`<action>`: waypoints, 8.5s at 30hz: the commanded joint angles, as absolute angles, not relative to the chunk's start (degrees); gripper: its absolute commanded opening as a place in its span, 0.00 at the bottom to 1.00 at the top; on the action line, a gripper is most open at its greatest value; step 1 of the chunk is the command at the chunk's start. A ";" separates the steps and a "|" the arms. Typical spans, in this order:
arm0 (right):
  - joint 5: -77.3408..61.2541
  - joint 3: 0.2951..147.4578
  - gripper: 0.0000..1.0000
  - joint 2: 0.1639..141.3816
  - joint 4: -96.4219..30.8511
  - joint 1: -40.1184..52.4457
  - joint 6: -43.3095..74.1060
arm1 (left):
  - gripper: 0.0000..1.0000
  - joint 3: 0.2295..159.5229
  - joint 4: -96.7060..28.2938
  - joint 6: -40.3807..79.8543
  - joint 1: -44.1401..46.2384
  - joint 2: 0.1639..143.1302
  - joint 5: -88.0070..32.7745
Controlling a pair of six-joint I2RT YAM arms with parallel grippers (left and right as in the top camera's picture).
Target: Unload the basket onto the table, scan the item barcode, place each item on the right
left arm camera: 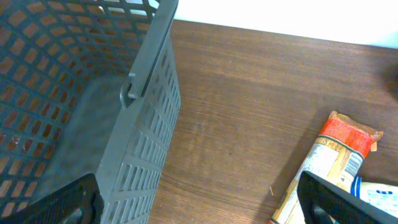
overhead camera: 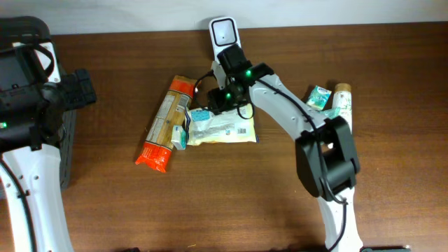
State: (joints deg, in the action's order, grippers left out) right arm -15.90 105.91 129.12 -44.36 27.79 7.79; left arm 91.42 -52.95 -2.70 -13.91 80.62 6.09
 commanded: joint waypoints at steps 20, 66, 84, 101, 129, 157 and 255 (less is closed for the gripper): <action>-13.89 105.65 0.60 131.63 -74.91 24.08 -2.22 | 0.99 91.88 -52.82 -2.17 -14.06 80.38 6.48; -37.08 99.55 0.04 135.09 -59.68 17.28 -9.93 | 0.99 91.88 -52.84 -2.17 -14.04 80.38 6.48; -8.01 99.55 0.04 118.24 -62.83 27.51 6.28 | 0.99 91.88 -52.82 -2.17 -14.04 80.38 6.48; 4.75 103.94 0.04 118.21 -64.73 45.32 10.00 | 0.99 91.88 -52.84 -2.17 -14.06 80.38 6.48; -23.68 101.49 0.04 123.13 -54.46 39.48 17.26 | 0.99 91.88 -52.82 -2.17 -14.06 80.38 6.48; 38.81 121.16 0.04 116.71 -23.77 28.51 -19.92 | 0.99 91.88 -52.82 -2.17 -14.04 80.38 6.48; -5.30 105.43 0.80 128.88 -36.99 47.92 32.49 | 0.99 91.88 -52.82 -2.17 -14.04 80.38 6.48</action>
